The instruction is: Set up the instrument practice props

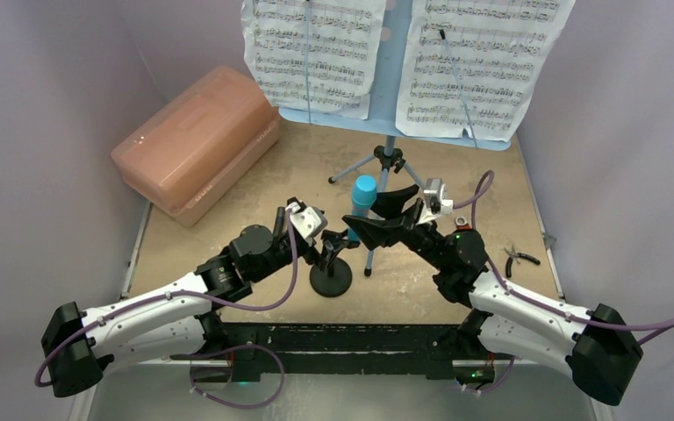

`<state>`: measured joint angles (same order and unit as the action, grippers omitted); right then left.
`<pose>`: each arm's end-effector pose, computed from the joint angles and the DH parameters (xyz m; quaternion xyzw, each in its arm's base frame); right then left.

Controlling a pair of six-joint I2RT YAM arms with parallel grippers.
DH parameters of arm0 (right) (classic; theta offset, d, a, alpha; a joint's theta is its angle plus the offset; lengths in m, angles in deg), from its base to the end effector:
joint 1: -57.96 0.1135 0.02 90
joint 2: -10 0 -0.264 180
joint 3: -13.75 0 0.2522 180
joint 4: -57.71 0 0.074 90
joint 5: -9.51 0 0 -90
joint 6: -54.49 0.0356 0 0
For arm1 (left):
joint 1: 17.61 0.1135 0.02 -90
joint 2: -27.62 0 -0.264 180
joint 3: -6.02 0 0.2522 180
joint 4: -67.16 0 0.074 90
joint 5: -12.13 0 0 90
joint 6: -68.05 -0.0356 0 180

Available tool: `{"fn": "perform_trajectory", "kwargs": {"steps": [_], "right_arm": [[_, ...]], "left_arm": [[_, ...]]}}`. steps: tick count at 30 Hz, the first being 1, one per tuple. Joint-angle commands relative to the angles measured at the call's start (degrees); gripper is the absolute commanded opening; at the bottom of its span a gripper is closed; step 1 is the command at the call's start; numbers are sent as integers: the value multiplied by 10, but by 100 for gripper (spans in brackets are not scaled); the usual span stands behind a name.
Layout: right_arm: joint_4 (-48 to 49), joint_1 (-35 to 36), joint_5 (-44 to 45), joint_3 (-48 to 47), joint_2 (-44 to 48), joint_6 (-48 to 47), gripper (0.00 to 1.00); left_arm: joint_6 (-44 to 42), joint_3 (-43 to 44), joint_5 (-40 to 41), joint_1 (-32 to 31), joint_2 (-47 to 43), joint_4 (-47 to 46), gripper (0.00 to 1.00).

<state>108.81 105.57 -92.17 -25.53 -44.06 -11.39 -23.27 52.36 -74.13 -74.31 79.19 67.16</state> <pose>0.1272 0.1501 0.3274 -0.1803 0.4213 0.5573 0.6924 0.1206 -0.1794 0.2873 0.3388 0.6563 -0.2917 0.6078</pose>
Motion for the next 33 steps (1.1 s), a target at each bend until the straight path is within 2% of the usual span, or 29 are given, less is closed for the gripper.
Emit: {"fn": "perform_trajectory", "kwargs": {"steps": [1,3,12,22,33], "right_arm": [[-22,6,-12,-24,15,15,69],[-29,6,-8,-25,18,14,78],[-47,6,-2,-25,33,10,98],[-108,6,9,-25,73,-4,98],[-262,7,52,-9,186,-15,98]], "left_arm": [[34,-4,62,7,-24,-49,83],[40,-3,76,7,-29,-51,84],[71,-11,120,7,-55,-74,89],[111,-18,172,7,-78,-83,98],[151,-19,235,12,-100,-46,100]]}}
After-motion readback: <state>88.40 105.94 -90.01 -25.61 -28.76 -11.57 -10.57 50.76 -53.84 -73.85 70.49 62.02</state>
